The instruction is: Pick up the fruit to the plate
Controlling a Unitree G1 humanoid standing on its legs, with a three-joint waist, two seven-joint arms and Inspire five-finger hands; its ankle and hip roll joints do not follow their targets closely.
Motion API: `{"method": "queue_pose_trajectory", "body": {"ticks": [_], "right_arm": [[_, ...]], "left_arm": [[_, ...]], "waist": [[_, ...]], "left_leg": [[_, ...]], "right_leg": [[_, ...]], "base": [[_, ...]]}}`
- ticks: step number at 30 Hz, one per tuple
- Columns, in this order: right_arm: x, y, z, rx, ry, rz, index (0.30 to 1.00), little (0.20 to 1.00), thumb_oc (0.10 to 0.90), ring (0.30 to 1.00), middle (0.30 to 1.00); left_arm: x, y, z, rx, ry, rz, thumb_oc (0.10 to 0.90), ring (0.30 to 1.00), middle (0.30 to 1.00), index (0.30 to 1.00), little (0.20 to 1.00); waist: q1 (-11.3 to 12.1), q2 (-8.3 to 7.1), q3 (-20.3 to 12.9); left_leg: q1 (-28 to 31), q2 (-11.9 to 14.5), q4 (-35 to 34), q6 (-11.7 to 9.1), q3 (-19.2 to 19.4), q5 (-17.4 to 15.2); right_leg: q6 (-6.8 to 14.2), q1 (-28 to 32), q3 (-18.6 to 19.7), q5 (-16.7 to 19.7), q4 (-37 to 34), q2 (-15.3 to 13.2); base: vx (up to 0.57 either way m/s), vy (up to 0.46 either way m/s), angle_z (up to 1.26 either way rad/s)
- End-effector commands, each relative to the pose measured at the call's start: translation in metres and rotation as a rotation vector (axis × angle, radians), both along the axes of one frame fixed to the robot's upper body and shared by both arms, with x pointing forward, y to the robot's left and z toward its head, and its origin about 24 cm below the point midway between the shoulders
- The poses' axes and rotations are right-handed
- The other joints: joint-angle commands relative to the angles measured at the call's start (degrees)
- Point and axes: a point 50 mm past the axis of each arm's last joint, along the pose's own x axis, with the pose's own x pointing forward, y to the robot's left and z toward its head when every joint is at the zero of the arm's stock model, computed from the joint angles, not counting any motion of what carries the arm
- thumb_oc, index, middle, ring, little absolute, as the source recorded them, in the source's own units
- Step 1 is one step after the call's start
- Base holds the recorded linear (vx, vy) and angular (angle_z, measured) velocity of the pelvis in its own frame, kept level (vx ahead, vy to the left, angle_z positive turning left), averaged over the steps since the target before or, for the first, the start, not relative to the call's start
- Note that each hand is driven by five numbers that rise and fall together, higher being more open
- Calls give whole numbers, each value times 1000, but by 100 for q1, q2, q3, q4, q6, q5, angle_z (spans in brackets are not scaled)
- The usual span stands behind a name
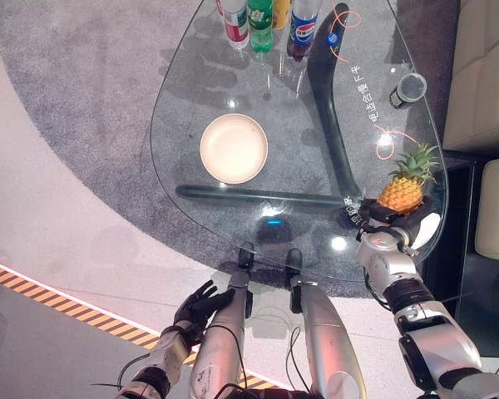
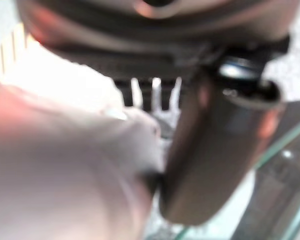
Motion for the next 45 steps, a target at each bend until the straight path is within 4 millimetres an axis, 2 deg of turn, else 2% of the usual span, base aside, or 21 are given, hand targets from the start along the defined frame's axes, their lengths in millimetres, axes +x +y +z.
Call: {"method": "queue_pose_trajectory", "body": {"ticks": [1, 3, 4, 5, 8, 14, 19, 35, 39, 45], "right_arm": [[9, -1, 14, 48, -76, 63, 900, 900, 800, 900, 900], [8, -5, 11, 71, -69, 52, 900, 900, 800, 900, 900], [8, -9, 9, 96, -66, 40, 867, 862, 762, 867, 867], [8, -11, 8, 107, -69, 33, 672, 634, 534, 672, 672], [8, -16, 7, 124, -70, 22, 300, 200, 100, 300, 300], [5, -27, -1, 185, -57, 1, 300, 200, 100, 300, 300], [4, -29, -7, 211, -40, 8, 300, 200, 100, 300, 300], [3, -29, -10, 232, -53, 49, 300, 200, 100, 300, 300], [6, -27, -3, 239, -128, 75, 300, 200, 100, 300, 300], [9, -8, 15, 233, -288, 168, 300, 200, 100, 300, 300]], "left_arm": [[-12, -6, -7, -9, 42, -33, 800, 900, 900, 900, 900], [-12, -5, -7, -8, 42, -34, 800, 900, 900, 900, 900], [-10, -6, -7, -6, 43, -35, 800, 900, 900, 900, 900], [-9, -5, -6, -5, 43, -36, 800, 900, 900, 900, 900], [-8, -5, -5, -3, 42, -38, 800, 900, 900, 900, 900], [-5, -5, -4, -5, 32, -42, 800, 900, 900, 900, 900], [-2, -8, -2, -7, 19, -42, 800, 900, 900, 900, 900], [1, -2, 1, -4, 1, -13, 800, 900, 900, 900, 900], [1, 2, 2, -4, -17, 18, 800, 900, 900, 900, 900], [2, 12, 5, 16, -41, 102, 800, 900, 900, 900, 900]], "waist": [[167, 3, -76], [181, 8, -76], [192, 12, -76], [198, 12, -76], [209, 11, -76], [225, 12, -76], [240, 4, -76], [256, -27, -76], [245, -40, -76], [191, -80, -76]], "left_leg": [[-236, -249, 804, 329, 288, -499], [-239, -250, 812, 332, 279, -504], [-243, -248, 825, 333, 276, -517], [-252, -251, 831, 335, 271, -516], [-294, -254, 861, 335, 274, -514], [-379, -254, 929, 333, 272, -529], [-390, -261, 937, 342, 267, -536], [-368, -281, 1007, 351, 242, -581], [-286, -282, 960, 351, 230, -578], [-77, -279, 883, 342, 212, -582]], "right_leg": [[113, 148, 134, 508, -595, -58], [113, 140, 131, 500, -575, -57], [115, 133, 127, 491, -557, -58], [116, 122, 126, 491, -551, -55], [122, 84, 128, 495, -520, -51], [140, -15, 127, 493, -440, -46], [141, -35, 124, 487, -422, -46], [157, -21, 127, 454, -333, -39], [147, 70, 129, 447, -386, -24], [134, 277, 154, 411, -445, 10]], "base": [[-3, -18, 5], [0, 0, 0], [0, 0, 0], [11, -21, 3], [0, 0, 0], [0, 0, 0], [8, -4, 4], [0, 0, 0], [0, 0, 0], [-4, 0, -1]]}}
